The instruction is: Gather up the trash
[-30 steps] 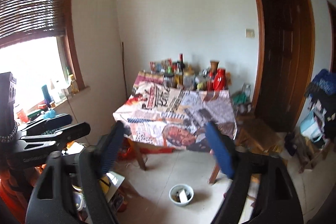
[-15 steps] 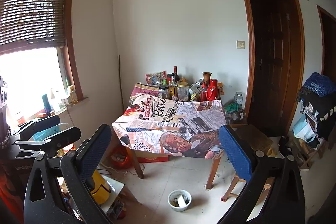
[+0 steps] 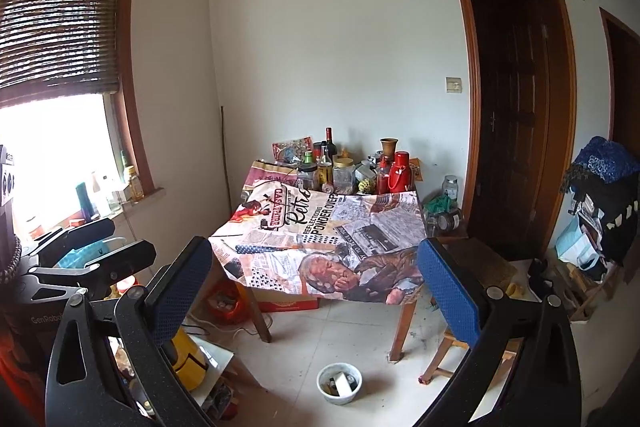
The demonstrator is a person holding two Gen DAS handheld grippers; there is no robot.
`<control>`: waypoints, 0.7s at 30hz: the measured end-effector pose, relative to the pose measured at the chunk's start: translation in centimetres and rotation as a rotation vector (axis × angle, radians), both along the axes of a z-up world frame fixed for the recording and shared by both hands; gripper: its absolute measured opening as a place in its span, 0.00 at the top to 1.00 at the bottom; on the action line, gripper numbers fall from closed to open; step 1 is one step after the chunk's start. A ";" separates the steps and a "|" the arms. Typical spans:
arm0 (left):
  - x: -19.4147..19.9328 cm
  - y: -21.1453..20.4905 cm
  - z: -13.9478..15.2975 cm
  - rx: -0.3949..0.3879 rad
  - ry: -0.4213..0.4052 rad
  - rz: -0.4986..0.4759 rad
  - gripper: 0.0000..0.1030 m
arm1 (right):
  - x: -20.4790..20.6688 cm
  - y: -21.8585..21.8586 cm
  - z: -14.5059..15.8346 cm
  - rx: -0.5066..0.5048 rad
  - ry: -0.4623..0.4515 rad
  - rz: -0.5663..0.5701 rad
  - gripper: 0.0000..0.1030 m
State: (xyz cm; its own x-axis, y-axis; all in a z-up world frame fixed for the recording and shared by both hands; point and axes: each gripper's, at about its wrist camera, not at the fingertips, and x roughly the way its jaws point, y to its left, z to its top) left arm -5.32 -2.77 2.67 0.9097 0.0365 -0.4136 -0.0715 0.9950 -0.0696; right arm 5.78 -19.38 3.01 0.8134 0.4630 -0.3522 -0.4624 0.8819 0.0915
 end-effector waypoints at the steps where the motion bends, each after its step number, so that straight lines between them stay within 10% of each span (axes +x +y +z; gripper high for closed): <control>1: 0.1 0.0 0.0 -0.002 0.002 0.000 0.08 | 0.0 0.0 0.1 0.001 -0.001 0.000 0.01; 21: -0.2 -0.1 0.3 -0.003 -0.010 0.011 0.02 | -0.5 -0.3 0.6 -0.003 0.008 0.001 0.01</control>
State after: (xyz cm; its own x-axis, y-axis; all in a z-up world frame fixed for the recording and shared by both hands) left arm -5.48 -2.90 2.95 0.9132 0.0453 -0.4049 -0.0819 0.9939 -0.0736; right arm 5.33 -19.68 3.56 0.8101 0.4628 -0.3599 -0.4624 0.8818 0.0929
